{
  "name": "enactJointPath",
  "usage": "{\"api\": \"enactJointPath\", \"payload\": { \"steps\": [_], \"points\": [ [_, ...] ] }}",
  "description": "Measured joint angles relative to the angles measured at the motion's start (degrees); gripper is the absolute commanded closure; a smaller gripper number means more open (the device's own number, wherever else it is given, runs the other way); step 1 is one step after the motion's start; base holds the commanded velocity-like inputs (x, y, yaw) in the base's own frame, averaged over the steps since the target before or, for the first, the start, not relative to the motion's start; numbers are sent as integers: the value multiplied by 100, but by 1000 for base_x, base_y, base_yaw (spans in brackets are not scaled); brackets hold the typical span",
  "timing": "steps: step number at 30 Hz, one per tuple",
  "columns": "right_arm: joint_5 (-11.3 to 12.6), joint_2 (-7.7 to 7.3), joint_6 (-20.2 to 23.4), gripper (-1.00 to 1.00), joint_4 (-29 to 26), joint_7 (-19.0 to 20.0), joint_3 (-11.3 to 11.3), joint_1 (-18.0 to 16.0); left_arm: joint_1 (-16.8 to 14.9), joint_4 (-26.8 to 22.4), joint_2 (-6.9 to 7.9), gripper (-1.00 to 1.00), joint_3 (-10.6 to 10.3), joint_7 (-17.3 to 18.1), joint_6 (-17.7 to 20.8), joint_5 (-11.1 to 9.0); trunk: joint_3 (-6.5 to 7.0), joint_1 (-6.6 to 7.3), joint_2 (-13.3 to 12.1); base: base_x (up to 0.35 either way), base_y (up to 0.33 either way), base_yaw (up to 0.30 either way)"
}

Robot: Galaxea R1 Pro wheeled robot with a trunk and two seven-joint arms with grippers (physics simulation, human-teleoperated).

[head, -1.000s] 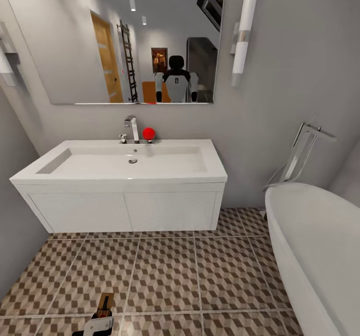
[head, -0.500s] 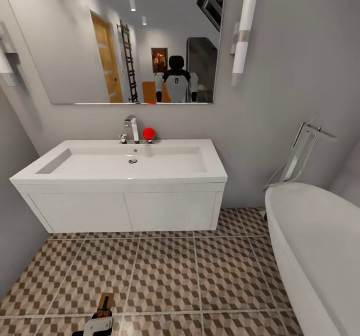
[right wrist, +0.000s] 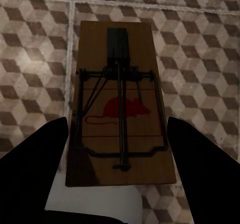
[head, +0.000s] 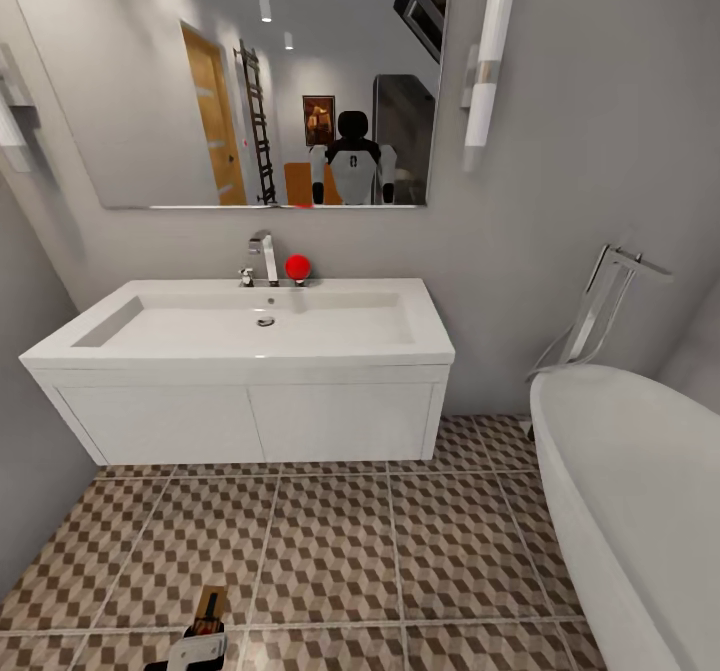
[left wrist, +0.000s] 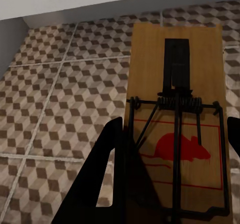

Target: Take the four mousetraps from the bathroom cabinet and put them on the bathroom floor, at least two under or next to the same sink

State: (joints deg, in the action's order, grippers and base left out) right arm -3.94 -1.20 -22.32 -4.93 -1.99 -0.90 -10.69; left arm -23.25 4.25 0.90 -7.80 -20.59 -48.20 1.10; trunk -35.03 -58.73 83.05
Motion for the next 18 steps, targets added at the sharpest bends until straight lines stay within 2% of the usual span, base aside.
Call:
{"api": "enactJointPath", "payload": {
  "steps": [2,3,6,8,11,13,16,18],
  "points": [
    [-2,3,2,100,-40,-14,4,0,2,-10,0,100,13,-3,228,-4,0,0,0,0,0,0],
    [-4,5,12,100,-105,-26,5,-1,3,-17,-3,100,27,-2,477,-14,0,0,0,0,0,0],
    [-13,6,203,100,-915,-215,7,-5,11,-172,-23,100,48,10,1595,-68,1,0,0,0,0,0],
    [-14,7,857,100,-1701,-422,8,-4,6,-620,-33,100,43,15,2502,-120,1,0,0,0,0,0],
    [-10,7,2334,100,-2995,-577,6,-6,5,-1762,-23,100,45,66,3998,-254,2,0,0,0,0,0],
    [-6,13,2923,100,-3748,-619,4,-28,5,-2485,21,100,55,208,4839,-408,2,0,0,0,0,0],
    [-3,113,3363,100,-4428,-651,1,-281,-2,-3126,98,100,62,465,5659,-630,2,0,0,0,0,0],
    [5,299,3911,100,-4598,-663,0,-765,-16,-3327,157,100,64,547,5998,-730,2,0,0,0,0,0]
  ]
}}
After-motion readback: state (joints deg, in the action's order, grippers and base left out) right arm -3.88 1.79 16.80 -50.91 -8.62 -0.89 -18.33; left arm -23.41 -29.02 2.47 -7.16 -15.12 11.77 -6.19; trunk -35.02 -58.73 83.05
